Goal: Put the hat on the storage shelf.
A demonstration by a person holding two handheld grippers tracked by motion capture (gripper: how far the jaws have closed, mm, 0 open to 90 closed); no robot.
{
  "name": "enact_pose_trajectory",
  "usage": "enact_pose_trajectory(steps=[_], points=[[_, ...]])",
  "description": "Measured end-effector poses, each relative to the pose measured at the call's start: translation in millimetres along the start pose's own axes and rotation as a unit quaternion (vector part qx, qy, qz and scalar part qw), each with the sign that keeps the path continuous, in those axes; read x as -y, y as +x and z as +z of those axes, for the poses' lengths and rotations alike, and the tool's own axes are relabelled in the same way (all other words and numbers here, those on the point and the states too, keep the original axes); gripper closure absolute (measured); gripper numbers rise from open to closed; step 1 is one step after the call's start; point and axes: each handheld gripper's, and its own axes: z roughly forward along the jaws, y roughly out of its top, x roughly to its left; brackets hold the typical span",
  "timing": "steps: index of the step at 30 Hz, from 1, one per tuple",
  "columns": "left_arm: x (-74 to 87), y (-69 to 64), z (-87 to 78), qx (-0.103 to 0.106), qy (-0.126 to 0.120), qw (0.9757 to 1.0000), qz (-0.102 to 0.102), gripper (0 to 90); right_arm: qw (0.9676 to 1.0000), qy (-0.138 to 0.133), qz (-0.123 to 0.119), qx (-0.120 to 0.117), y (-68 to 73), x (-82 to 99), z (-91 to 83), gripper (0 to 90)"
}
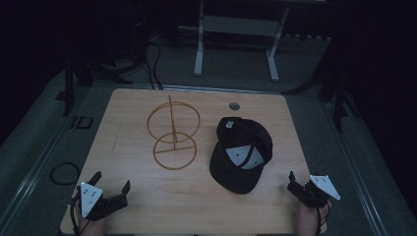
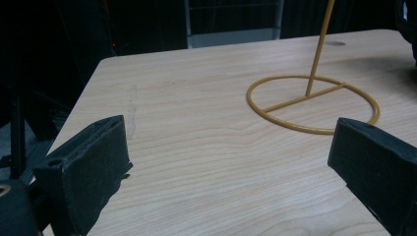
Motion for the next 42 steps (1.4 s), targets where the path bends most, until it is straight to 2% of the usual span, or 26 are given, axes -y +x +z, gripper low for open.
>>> enact_pose_trajectory(steps=[7, 10, 12, 15, 17, 19, 21, 26, 29, 31, 36, 37, 42], points=[[-1.3, -3.1, 0.0, 0.007, -0.002, 1.0, 0.003, 2.4, 1.0, -0.001, -0.003, -0.006, 1.4, -0.7, 1.3, 13.2], [-1.4, -3.2, 0.1, 0.014, -0.002, 0.9999, -0.003, 2.4, 0.9999, 0.002, -0.008, -0.006, 2.6, -1.1, 1.8, 13.2], [-1.9, -3.9, -0.3, 0.024, -0.006, 0.9996, -0.011, 2.4, 0.9998, 0.002, -0.014, -0.015, 3.4, -3.0, 1.2, 13.1], [-2.5, -5.8, 0.0, 0.03, -0.005, 0.9995, -0.01, 2.4, 0.9995, 0.01, 0.007, -0.03, 2.5, -8.9, -3.5, 13.1], [-2.6, -7.0, 0.3, 0.037, -0.007, 0.9992, -0.013, 2.3, 0.9984, 0.009, 0.024, -0.051, 2.2, -16.7, -9.6, 13.1], [-2.9, -8.0, 0.2, 0.043, -0.006, 0.9989, -0.018, 2.4, 0.9983, 0.003, 0.02, -0.054, 4.0, -27.1, -17.3, 13.1], [-3.4, -9.0, 0.5, 0.05, 0.0, 0.9987, -0.015, 2.4, 0.998, -0.009, 0.018, -0.06, 6.5, -36.3, -25.5, 12.9], [-3.3, -13.3, 1.3, 0.055, 0.0, 0.9985, -0.006, 2.4, 0.9964, -0.025, 0.0, -0.081, 20.1, -60.5, -45.7, 12.5], [-4.8, -13.5, 0.1, 0.063, -0.003, 0.9977, -0.023, 2.4, 0.9944, -0.036, -0.01, -0.099, 31.5, -74.7, -57.7, 12.2], [-6.4, -12.7, -0.6, 0.067, 0.005, 0.9972, -0.033, 2.4, 0.9925, -0.044, -0.013, -0.113, 37.3, -82.5, -63.9, 11.1], [-9.1, -14.5, -2.1, 0.08, 0.014, 0.996, -0.036, 4.4, 0.9889, -0.064, -0.03, -0.131, 51.7, -100.2, -77.1, 10.8], [-9.6, -15.6, -2.4, 0.08, 0.014, 0.9962, -0.033, 4.4, 0.9861, -0.076, -0.037, -0.143, 58.9, -107.5, -81.3, 10.8], [-11.2, -18.6, -2.7, 0.072, 0.023, 0.9968, -0.023, 4.3, 0.9844, -0.074, -0.052, -0.151, 78.5, -118.9, -76.4, 11.1]])
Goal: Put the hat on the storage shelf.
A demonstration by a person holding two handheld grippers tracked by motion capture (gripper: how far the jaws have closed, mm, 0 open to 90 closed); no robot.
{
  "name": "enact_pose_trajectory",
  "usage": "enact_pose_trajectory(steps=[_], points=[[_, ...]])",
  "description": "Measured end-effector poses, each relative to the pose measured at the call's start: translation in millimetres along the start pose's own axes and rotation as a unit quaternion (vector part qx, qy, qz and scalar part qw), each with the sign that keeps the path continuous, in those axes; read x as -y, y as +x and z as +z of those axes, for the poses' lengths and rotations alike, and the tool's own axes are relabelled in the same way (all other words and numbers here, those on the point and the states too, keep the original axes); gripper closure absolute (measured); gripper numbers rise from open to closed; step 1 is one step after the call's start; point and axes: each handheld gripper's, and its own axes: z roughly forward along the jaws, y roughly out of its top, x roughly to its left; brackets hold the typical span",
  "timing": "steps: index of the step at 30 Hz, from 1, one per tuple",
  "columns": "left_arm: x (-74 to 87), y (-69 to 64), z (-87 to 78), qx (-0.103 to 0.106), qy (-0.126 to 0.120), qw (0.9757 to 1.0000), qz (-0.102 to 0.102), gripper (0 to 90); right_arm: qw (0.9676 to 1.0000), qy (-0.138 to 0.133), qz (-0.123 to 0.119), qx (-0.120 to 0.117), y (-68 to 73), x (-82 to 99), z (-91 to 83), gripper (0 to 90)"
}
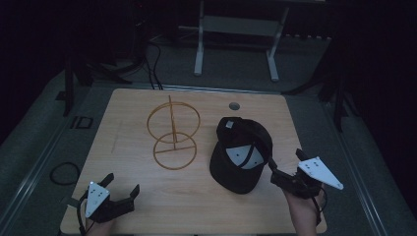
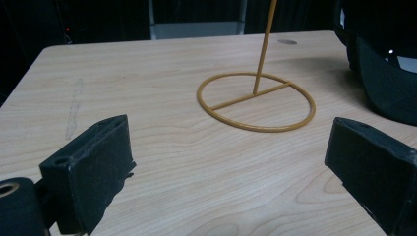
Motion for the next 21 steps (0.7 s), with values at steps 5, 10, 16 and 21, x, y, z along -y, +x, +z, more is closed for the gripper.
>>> enact_pose_trajectory(steps=[5, 10, 16, 21], points=[[-0.7, 0.8, -1.0, -0.005, 0.004, 1.0, 0.003, 4.4, 0.9997, 0.021, 0.0, -0.009, 14.0, -1.4, 20.9, 12.3], [-0.7, -0.3, -0.7, 0.0, 0.009, 0.9999, 0.007, 4.4, 0.9989, 0.046, -0.006, 0.003, 19.6, 3.2, 44.9, 14.9], [-1.2, -1.0, -0.7, 0.001, 0.009, 0.9999, 0.01, 4.4, 0.9967, 0.079, 0.002, 0.019, 16.4, 9.2, 71.3, 21.7], [-1.3, -0.9, -0.8, 0.003, 0.01, 0.9999, 0.009, 4.4, 0.994, 0.101, 0.011, 0.039, 12.8, 15.1, 87.3, 24.8]])
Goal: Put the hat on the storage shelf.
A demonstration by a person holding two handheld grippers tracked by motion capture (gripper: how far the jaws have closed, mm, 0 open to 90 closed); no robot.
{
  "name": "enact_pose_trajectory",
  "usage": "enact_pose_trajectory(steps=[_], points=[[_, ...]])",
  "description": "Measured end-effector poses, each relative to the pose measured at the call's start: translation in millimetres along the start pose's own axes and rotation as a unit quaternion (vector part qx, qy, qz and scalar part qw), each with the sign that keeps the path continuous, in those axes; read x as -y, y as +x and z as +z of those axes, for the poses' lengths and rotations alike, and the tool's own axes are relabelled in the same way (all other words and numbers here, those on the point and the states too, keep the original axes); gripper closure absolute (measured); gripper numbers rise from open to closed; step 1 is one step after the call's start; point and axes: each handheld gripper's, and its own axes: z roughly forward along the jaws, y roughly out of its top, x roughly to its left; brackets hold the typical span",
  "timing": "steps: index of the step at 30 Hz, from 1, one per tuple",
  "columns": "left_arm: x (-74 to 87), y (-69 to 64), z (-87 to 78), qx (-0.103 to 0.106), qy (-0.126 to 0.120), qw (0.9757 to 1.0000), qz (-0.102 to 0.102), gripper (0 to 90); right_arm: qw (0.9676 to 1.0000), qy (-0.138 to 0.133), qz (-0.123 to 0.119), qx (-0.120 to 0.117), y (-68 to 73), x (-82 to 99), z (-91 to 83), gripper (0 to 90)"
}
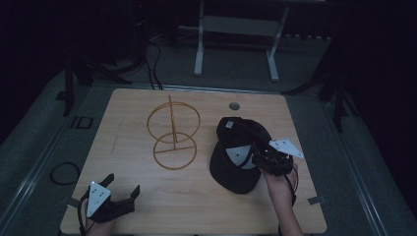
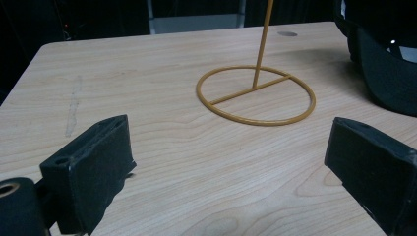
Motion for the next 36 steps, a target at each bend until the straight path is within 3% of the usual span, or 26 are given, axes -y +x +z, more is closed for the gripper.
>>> enact_pose_trajectory(steps=[2, 6, 9, 10, 12, 15, 20, 28, 36], points=[[0.1, 0.0, 0.0, 0.0, 0.0, 1.0, 0.0, 4.4, 0.9999, 0.008, 0.014, 0.002, -2.5, 1.5, 5.8, 29.9], [0.1, 0.3, 0.6, 0.001, 0.001, 1.0, -0.002, 4.4, 0.9995, 0.021, 0.019, 0.01, -5.1, 5.0, 15.5, 44.2], [0.5, 0.5, 1.1, 0.002, 0.001, 1.0, -0.004, 4.4, 0.999, 0.038, 0.012, 0.018, -6.4, 6.2, 20.9, 60.3], [0.6, 0.5, 1.1, 0.001, 0.001, 1.0, -0.003, 4.4, 0.9988, 0.041, 0.007, 0.025, -6.2, 6.3, 22.2, 72.4], [0.5, 0.4, 1.2, 0.003, 0.002, 1.0, -0.005, 4.4, 0.9987, 0.033, 0.006, 0.038, -6.7, 6.4, 22.2, 87.3], [0.6, 0.4, 1.3, 0.002, 0.002, 1.0, -0.005, 4.4, 0.9983, 0.024, 0.018, 0.05, -6.6, 5.9, 24.3, 88.2], [0.4, 0.4, 1.2, 0.002, 0.003, 1.0, -0.007, 4.4, 0.9987, 0.006, 0.036, 0.036, -3.0, -1.9, 24.1, 88.4], [0.7, -0.6, 1.8, 0.005, 0.005, 0.9999, -0.008, 4.4, 0.9996, -0.022, 0.012, 0.017, 5.2, -22.8, 9.4, 88.6], [-0.4, -4.5, 2.9, 0.019, 0.007, 0.9996, -0.019, 4.4, 0.9977, -0.061, -0.029, 0.001, 11.0, -44.4, -15.6, 88.7]])
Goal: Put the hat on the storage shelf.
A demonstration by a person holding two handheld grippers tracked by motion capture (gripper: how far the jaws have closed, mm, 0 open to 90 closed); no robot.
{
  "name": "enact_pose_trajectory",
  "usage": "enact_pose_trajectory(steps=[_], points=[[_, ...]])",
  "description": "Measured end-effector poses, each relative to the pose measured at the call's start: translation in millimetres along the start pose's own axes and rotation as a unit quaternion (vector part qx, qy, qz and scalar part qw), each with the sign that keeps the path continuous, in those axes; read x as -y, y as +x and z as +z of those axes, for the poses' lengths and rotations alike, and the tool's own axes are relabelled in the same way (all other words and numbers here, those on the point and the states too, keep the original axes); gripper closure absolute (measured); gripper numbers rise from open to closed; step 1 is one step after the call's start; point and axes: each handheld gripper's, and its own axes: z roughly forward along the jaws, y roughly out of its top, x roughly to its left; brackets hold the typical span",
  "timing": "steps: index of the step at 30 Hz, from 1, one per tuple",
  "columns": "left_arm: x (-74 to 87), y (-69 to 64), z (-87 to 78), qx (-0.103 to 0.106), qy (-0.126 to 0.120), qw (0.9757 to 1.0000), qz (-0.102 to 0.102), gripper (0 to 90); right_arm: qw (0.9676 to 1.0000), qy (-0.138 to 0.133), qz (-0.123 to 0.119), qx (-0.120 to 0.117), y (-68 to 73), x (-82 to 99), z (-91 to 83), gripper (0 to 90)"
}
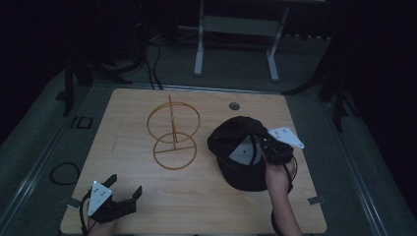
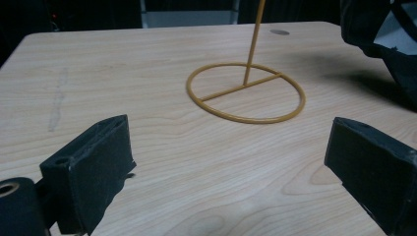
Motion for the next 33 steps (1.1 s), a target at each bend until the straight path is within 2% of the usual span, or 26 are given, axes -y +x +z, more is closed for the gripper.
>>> enact_pose_trajectory(steps=[4, 6, 8, 9, 10, 14, 19, 24, 28, 31, 32, 33], points=[[-3.1, -5.4, 0.3, 0.013, 0.001, 0.9999, -0.001, 4.4, 0.9996, -0.018, -0.013, -0.015, -0.9, -8.8, -9.8, 88.7], [-6.3, -10.3, 1.0, 0.028, 0.006, 0.9996, -0.005, 4.4, 0.9991, -0.029, -0.025, -0.02, -1.0, -13.8, -16.7, 88.7], [-7.4, -12.4, 1.3, 0.029, 0.005, 0.9995, -0.005, 4.4, 0.9986, -0.036, -0.029, -0.027, -1.4, -16.8, -21.4, 88.7], [-10.8, -17.9, 2.5, 0.041, 0.005, 0.9991, -0.007, 4.4, 0.9983, -0.039, -0.033, -0.027, -1.4, -18.7, -24.2, 88.7], [-12.7, -20.4, 3.4, 0.046, 0.007, 0.9989, -0.005, 4.4, 0.9978, -0.046, -0.03, -0.037, -2.5, -23.5, -32.1, 88.7], [-19.6, -31.2, 7.4, 0.061, 0.017, 0.9979, 0.007, 4.4, 0.9961, -0.064, -0.033, -0.051, -4.5, -30.6, -49.2, 88.7], [-30.1, -44.5, 10.1, 0.083, 0.013, 0.9963, 0.016, 4.4, 0.993, -0.083, -0.035, -0.077, -8.2, -33.9, -70.7, 88.6], [-43.5, -57.9, 14.6, 0.111, 0.008, 0.9935, 0.021, 5.7, 0.9911, -0.089, -0.036, -0.092, -10.3, -29.3, -87.3, 88.6], [-56.3, -71.6, 18.7, 0.132, 0.005, 0.9906, 0.038, 5.7, 0.9901, -0.09, -0.043, -0.099, -9.0, -23.8, -95.6, 88.6], [-66.6, -81.2, 21.1, 0.15, 0.001, 0.9875, 0.047, 5.9, 0.9895, -0.088, -0.044, -0.105, -7.4, -18.9, -99.1, 88.5], [-70.1, -83.8, 22.1, 0.164, 0.001, 0.9855, 0.043, 6.2, 0.9895, -0.087, -0.043, -0.107, -6.9, -17.2, -99.7, 88.6], [-73.5, -86.9, 23.3, 0.169, 0.002, 0.9848, 0.042, 6.3, 0.9893, -0.086, -0.042, -0.11, -6.5, -15.3, -100.2, 88.6]])
